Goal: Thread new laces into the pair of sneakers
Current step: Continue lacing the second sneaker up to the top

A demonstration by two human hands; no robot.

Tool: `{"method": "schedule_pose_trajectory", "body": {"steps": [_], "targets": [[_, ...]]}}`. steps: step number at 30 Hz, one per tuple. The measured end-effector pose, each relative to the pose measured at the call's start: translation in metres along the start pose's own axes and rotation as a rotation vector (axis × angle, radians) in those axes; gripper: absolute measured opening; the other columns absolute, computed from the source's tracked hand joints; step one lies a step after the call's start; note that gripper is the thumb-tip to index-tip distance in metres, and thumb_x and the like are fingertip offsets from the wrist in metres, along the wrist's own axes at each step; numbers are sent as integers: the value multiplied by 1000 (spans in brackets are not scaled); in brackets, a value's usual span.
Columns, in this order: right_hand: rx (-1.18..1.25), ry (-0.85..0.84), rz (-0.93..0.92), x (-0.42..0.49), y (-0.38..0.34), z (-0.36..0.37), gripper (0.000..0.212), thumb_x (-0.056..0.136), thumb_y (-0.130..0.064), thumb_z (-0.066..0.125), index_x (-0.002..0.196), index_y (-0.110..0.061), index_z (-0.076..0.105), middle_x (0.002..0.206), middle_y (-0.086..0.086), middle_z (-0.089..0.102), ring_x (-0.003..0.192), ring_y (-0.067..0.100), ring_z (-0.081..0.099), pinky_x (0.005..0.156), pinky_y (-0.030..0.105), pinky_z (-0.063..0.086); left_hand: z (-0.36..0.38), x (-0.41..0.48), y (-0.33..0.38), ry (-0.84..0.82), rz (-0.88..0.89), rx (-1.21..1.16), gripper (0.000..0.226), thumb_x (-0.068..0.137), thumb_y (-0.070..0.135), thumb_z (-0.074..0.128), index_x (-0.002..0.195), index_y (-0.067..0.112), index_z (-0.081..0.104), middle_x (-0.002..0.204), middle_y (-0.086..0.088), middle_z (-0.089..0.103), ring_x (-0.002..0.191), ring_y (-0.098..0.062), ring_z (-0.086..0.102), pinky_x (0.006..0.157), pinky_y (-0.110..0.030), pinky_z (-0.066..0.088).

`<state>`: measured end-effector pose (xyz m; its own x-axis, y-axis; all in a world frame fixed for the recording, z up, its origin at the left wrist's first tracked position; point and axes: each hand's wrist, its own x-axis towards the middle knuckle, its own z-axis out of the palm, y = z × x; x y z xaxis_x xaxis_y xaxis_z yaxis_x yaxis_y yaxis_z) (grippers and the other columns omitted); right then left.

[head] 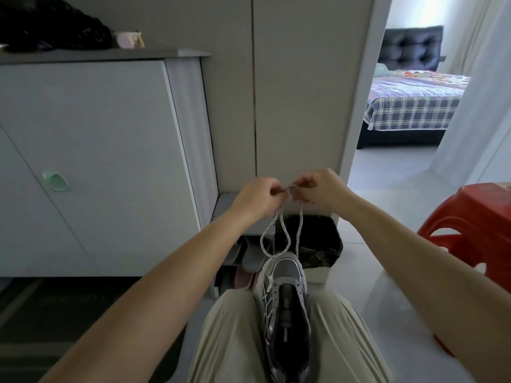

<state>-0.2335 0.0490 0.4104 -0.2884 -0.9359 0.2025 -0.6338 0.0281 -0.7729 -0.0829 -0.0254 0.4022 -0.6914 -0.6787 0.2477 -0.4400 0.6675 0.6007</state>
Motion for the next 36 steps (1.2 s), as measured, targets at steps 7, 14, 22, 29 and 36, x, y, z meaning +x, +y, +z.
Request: {"method": "schedule_pose_trajectory", "body": {"steps": [7,14,22,29,36], "targets": [[-338,-36,161,-16,47,-18,14,81,-19,67,68,-16,66,66,-2,65,61,16,56,56,25,45,-51,3,-52,438,-246,-335,20,91,18,59,73,15,68,65,9,68,63,-17,62,55,-26,45],[-453,-105,454,-40,118,-38,15,83,-20,65,72,-11,72,69,3,70,73,18,67,66,25,48,-84,-20,-114,563,-459,-275,26,86,20,59,64,11,68,71,-6,70,42,-9,45,44,-19,29],[58,0,395,-28,76,-24,19,89,-22,63,79,-7,67,72,3,73,58,9,66,48,17,45,-28,-22,-76,197,-459,-211,36,85,18,66,119,14,53,105,-3,53,82,-17,55,72,-27,46],[485,-91,305,-17,19,8,15,88,-15,65,94,-2,66,73,2,68,55,2,62,48,13,44,23,-25,-10,-108,-122,-212,31,85,34,68,103,9,67,96,-1,67,85,-15,62,73,-28,48],[721,182,352,-12,22,0,6,87,-12,66,82,-8,64,70,3,68,53,4,60,49,17,48,32,-34,-17,-237,-250,-445,12,89,21,65,90,10,69,84,-3,73,55,-6,51,58,-18,44]]}}
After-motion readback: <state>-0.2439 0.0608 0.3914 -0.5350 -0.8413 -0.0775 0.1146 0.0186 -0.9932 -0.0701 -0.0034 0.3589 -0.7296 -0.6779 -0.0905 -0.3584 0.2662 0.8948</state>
